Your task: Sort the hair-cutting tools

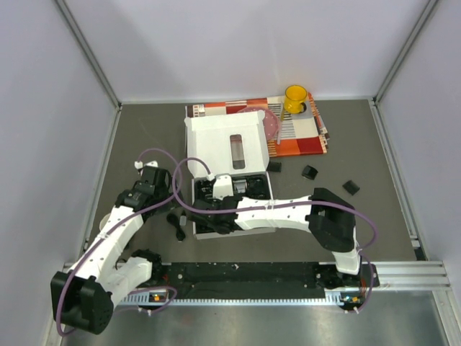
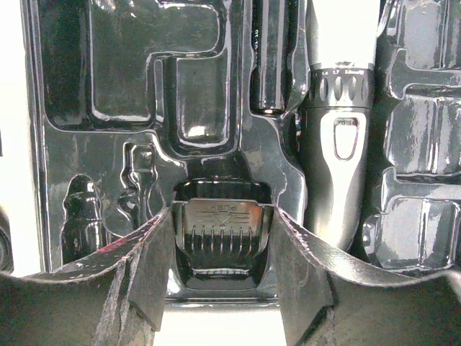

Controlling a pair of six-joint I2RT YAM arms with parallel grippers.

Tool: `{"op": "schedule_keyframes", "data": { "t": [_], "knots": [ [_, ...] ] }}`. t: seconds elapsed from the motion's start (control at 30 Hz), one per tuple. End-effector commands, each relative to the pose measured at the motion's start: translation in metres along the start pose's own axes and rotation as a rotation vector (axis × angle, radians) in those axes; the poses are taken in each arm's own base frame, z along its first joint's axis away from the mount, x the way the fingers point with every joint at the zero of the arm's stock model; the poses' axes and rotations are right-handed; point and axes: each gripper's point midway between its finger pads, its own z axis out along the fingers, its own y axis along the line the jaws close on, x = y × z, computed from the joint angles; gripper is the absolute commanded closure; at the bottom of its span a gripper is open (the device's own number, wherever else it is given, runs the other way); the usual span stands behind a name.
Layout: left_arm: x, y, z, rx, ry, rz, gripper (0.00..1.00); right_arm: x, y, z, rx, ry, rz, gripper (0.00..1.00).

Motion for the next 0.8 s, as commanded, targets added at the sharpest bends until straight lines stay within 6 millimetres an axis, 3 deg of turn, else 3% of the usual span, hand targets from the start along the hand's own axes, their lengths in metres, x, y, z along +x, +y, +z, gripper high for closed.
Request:
{"op": "schedule_keyframes", "data": {
  "t": [0.0, 0.13, 0.3, 0.47, 0.63, 0.77],
  "knots": [
    [-0.015, -0.006, -0.008, 0.025, -0.051, 0.002, 0.02, 0.004, 0.013, -0.013, -0.056, 0.015, 0.013, 0.45],
    [-0.016, -0.006, -0.009, 0.026, -0.056, 0.003, 0.02, 0.005, 0.013, -0.014, -0.063, 0.023, 0.011, 0.37],
    [-0.017, -0.006, -0.010, 0.027, -0.061, 0.002, 0.02, 0.000, 0.014, -0.020, -0.078, 0.018, 0.017, 0.35],
    [-0.017, -0.005, -0.010, 0.024, -0.062, 0.002, 0.02, -0.017, 0.016, -0.032, -0.107, -0.014, 0.027, 0.36],
    [-0.017, -0.005, -0.010, 0.022, -0.067, 0.000, 0.02, -0.033, 0.017, -0.043, -0.120, -0.052, 0.013, 0.49],
    [-0.017, -0.005, -0.011, 0.021, -0.068, 0.002, 0.02, -0.032, 0.015, -0.040, -0.120, -0.030, 0.000, 0.61]
  ]
}}
